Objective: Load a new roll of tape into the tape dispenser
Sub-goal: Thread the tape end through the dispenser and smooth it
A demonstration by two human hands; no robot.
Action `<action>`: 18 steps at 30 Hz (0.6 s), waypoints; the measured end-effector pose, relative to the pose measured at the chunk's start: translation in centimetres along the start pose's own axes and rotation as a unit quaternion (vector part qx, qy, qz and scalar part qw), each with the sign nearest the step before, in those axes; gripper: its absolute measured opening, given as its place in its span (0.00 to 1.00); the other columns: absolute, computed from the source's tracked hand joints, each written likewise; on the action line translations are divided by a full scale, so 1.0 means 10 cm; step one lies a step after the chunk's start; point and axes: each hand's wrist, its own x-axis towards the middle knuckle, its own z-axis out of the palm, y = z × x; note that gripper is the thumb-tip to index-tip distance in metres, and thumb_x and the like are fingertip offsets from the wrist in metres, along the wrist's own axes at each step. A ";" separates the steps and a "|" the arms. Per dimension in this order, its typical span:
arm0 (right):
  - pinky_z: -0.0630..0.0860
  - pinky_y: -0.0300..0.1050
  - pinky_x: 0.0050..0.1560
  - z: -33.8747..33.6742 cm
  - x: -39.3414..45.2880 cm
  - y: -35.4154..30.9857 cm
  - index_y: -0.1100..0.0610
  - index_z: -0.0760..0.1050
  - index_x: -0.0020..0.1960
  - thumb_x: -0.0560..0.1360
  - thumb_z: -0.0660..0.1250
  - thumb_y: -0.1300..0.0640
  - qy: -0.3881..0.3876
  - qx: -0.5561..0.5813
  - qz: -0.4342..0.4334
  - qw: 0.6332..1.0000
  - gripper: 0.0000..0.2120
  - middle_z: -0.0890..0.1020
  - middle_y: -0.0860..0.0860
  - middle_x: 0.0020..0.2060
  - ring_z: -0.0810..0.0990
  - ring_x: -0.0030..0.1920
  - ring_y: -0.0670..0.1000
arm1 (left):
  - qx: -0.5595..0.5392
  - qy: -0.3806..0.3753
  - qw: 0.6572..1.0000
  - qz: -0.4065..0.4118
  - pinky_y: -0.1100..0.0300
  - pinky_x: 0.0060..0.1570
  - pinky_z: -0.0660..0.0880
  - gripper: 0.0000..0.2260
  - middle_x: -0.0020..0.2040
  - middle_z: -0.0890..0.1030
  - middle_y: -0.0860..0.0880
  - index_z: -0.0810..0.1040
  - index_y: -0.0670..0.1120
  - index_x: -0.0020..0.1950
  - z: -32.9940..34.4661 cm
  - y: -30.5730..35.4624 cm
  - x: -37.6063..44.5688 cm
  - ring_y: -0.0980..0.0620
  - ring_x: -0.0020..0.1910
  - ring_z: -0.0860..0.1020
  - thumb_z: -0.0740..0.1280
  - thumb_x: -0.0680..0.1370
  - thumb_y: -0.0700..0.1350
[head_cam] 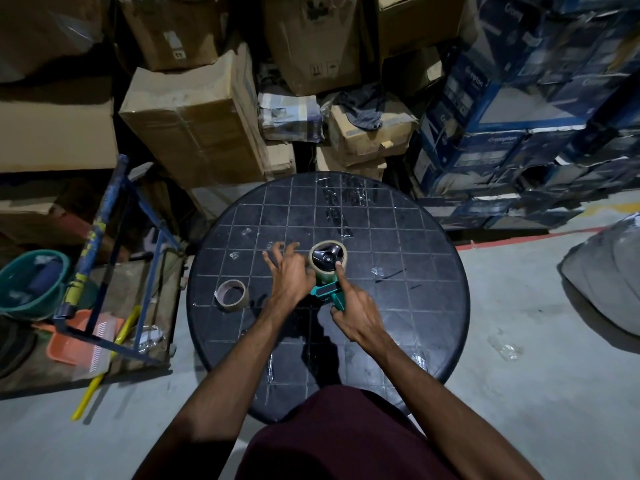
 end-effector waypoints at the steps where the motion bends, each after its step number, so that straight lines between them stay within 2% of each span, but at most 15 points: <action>1: 0.78 0.49 0.45 0.00 0.00 0.01 0.48 0.43 0.83 0.73 0.67 0.59 -0.001 0.001 0.003 1.000 0.47 0.81 0.58 0.50 0.80 0.45 0.57 | -0.001 -0.006 1.000 0.002 0.30 0.73 0.47 0.06 0.74 0.70 0.46 0.85 0.44 0.42 0.00 0.00 0.01 0.41 0.75 0.55 0.70 0.69 0.43; 4: 0.79 0.51 0.45 0.01 0.00 0.01 0.47 0.43 0.82 0.72 0.67 0.58 -0.009 0.002 0.007 1.000 0.47 0.81 0.58 0.50 0.80 0.45 0.58 | -0.003 -0.021 1.000 -0.007 0.31 0.73 0.43 0.08 0.74 0.70 0.45 0.83 0.44 0.39 -0.02 0.03 0.00 0.40 0.76 0.55 0.73 0.65 0.47; 8: 0.79 0.52 0.46 0.02 0.00 0.01 0.47 0.43 0.82 0.72 0.67 0.59 -0.007 0.001 0.003 1.000 0.47 0.81 0.59 0.51 0.80 0.46 0.58 | -0.020 -0.005 1.000 -0.022 0.30 0.74 0.44 0.06 0.73 0.72 0.46 0.85 0.44 0.40 -0.03 0.00 0.00 0.41 0.75 0.56 0.69 0.66 0.41; 12: 0.78 0.49 0.40 0.03 -0.01 0.01 0.44 0.41 0.82 0.70 0.68 0.61 0.002 0.002 -0.008 1.000 0.50 0.80 0.57 0.45 0.78 0.39 0.55 | -0.020 -0.006 0.999 -0.027 0.28 0.73 0.44 0.05 0.72 0.73 0.47 0.85 0.45 0.38 -0.02 -0.02 0.00 0.40 0.76 0.55 0.70 0.66 0.42; 14: 0.77 0.49 0.38 0.04 0.00 0.00 0.43 0.41 0.82 0.70 0.67 0.61 -0.002 0.002 -0.008 1.000 0.51 0.80 0.56 0.45 0.77 0.39 0.54 | -0.013 -0.018 0.999 -0.035 0.26 0.72 0.44 0.07 0.71 0.74 0.45 0.82 0.44 0.35 -0.02 0.01 -0.03 0.38 0.77 0.54 0.72 0.67 0.48; 16: 0.77 0.50 0.38 0.04 0.00 0.00 0.42 0.40 0.82 0.70 0.67 0.61 -0.009 -0.002 -0.006 1.000 0.51 0.80 0.57 0.45 0.77 0.39 0.55 | -0.008 -0.038 0.997 -0.064 0.25 0.71 0.45 0.17 0.68 0.76 0.43 0.78 0.45 0.36 0.00 0.05 -0.06 0.36 0.76 0.55 0.74 0.66 0.58; 18: 0.76 0.49 0.37 0.04 0.00 0.00 0.41 0.39 0.82 0.71 0.67 0.61 -0.018 -0.007 -0.004 1.000 0.51 0.79 0.57 0.45 0.77 0.39 0.55 | -0.014 -0.049 0.995 -0.090 0.25 0.70 0.48 0.22 0.64 0.77 0.43 0.76 0.47 0.37 0.02 0.09 -0.09 0.35 0.75 0.57 0.73 0.64 0.65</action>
